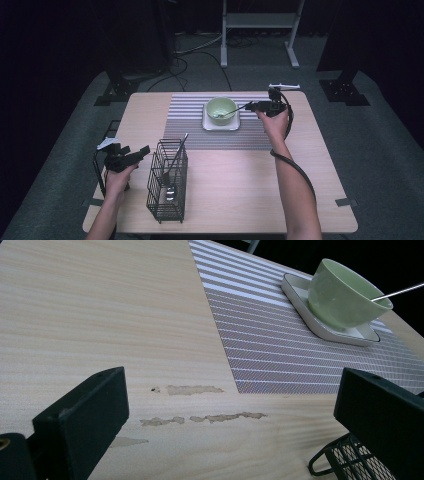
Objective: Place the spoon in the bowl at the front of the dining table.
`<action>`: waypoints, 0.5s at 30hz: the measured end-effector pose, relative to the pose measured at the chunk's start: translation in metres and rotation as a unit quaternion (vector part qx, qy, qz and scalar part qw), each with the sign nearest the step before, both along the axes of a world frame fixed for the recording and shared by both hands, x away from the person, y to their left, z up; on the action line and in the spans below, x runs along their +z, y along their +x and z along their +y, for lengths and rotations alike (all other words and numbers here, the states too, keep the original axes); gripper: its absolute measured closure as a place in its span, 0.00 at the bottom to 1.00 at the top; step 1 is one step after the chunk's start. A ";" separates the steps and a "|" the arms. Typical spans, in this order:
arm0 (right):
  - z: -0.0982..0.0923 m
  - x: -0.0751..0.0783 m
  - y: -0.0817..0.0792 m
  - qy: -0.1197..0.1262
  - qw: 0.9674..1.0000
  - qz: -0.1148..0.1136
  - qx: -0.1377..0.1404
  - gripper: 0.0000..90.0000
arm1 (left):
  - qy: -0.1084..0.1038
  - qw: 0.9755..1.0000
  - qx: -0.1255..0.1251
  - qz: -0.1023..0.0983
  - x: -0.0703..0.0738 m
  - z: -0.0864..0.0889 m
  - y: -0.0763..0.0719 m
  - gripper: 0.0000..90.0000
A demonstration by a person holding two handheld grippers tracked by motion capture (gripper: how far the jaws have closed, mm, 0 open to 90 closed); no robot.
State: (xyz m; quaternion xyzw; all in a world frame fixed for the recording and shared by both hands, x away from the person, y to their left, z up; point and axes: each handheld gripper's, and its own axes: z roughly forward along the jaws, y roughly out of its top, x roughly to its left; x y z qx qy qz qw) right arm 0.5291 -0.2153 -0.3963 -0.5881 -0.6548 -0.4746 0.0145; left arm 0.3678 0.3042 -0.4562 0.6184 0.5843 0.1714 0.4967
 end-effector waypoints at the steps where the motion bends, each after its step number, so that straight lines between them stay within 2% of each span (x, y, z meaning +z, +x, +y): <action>1: -0.001 0.000 -0.001 -0.001 1.000 -0.001 0.001 0.63 | -0.001 1.000 0.000 0.000 0.000 0.000 0.000 0.00; 3: -0.002 -0.001 -0.002 0.000 1.000 -0.002 0.003 0.62 | 0.000 1.000 0.000 0.000 0.000 -0.001 0.000 0.00; 5: -0.005 -0.004 -0.006 0.013 1.000 -0.002 0.009 0.58 | 0.002 1.000 -0.001 0.001 -0.001 -0.001 0.001 0.00; 15: -0.017 -0.005 -0.020 0.025 1.000 -0.008 0.018 0.50 | 0.005 1.000 -0.003 0.001 -0.001 -0.002 0.000 0.00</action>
